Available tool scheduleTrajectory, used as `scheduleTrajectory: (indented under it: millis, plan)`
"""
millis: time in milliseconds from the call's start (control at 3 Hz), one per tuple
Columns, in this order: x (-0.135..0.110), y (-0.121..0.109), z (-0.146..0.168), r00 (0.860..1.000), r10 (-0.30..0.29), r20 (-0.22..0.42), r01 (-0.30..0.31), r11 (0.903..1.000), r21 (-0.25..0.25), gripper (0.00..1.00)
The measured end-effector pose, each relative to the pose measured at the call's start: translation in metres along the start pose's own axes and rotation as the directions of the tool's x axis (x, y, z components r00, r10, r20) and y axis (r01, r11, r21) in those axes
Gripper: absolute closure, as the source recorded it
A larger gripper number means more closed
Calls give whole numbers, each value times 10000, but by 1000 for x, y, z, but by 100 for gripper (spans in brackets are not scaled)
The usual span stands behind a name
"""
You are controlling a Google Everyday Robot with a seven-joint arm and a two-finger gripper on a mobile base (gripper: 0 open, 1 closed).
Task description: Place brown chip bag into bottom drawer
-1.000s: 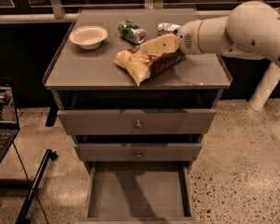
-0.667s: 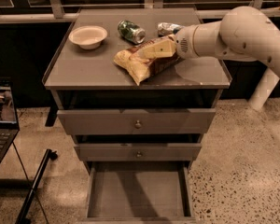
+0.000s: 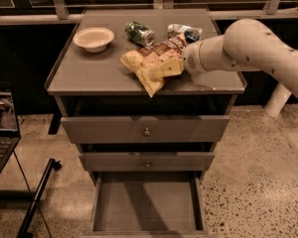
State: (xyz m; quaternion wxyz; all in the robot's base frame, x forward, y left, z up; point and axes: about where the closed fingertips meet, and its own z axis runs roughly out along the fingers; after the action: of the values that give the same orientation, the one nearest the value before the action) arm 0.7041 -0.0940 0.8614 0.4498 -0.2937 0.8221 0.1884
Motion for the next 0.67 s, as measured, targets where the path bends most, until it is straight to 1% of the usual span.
scheduleTrajectory:
  millis: [333, 667]
  plan:
    - [3, 0, 1, 10000, -28, -69, 28, 10000, 10, 18]
    - [3, 0, 1, 10000, -28, -69, 28, 10000, 10, 41]
